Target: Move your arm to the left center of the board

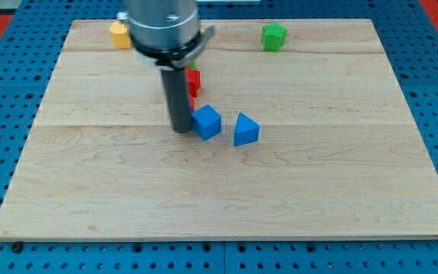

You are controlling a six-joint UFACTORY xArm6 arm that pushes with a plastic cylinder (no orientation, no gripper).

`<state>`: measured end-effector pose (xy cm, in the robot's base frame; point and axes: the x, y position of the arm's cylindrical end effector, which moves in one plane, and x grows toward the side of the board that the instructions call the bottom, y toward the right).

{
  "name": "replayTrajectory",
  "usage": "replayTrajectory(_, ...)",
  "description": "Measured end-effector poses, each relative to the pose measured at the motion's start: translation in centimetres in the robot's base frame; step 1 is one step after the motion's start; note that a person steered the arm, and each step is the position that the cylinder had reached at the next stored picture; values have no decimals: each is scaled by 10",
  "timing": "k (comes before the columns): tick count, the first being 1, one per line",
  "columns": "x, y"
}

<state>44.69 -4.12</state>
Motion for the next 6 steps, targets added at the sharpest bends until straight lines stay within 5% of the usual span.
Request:
replayTrajectory(1, -3, 63)
replayTrajectory(2, 4, 58)
replayTrajectory(3, 63, 58)
replayTrajectory(4, 43, 101)
replayTrajectory(5, 4, 96)
replayTrajectory(6, 41, 30)
